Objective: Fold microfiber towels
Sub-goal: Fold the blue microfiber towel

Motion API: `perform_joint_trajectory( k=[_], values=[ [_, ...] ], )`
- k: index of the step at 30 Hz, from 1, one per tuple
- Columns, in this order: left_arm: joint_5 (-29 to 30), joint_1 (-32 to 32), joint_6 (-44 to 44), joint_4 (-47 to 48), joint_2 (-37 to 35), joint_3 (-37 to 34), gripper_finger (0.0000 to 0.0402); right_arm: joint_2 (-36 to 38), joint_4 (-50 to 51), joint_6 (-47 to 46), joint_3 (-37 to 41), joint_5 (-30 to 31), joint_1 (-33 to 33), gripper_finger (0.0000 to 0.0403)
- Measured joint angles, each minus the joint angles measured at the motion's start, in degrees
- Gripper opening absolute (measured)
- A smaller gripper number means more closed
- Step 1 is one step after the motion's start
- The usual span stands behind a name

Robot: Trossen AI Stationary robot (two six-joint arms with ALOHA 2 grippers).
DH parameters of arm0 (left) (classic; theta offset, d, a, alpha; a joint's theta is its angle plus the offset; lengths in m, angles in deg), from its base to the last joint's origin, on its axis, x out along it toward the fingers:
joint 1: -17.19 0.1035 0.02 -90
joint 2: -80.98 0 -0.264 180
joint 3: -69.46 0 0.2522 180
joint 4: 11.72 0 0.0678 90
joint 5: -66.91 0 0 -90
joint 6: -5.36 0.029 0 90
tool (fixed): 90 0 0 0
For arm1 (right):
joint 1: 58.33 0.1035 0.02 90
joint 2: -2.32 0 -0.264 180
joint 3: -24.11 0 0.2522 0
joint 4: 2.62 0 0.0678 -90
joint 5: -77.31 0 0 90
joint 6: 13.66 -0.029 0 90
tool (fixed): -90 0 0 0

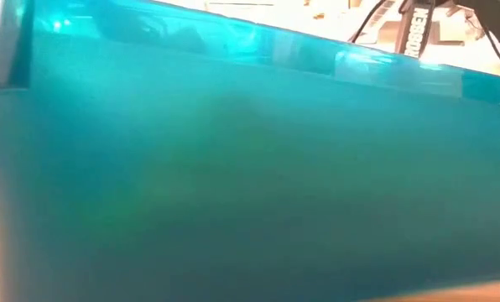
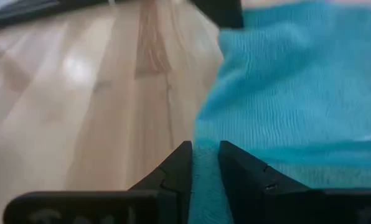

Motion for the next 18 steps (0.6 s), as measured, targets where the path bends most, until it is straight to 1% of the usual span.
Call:
perform_joint_trajectory(
  k=[5,10,13,16,18],
  values=[
    [-0.64,0.00,3.31,1.27,-0.05,2.46,0.0001,-2.55,-0.72,1.42,-0.26,-0.08,-1.00,0.0107],
    [-0.59,0.00,7.35,3.94,-0.09,5.80,0.0001,-1.65,-0.11,1.04,-0.21,-2.00,-2.06,0.0107],
    [-0.62,0.00,9.88,5.50,-0.11,7.79,0.0001,3.34,0.96,-0.08,0.05,-3.81,-2.94,0.0107],
    [-1.47,0.00,13.02,7.55,-0.12,10.03,0.0001,11.90,3.15,-1.48,1.02,-4.69,-3.91,0.0107],
    [-1.86,-0.18,14.99,7.82,-0.16,11.07,0.0001,17.27,7.36,-1.56,2.29,-4.19,-4.26,0.0107]
  ],
)
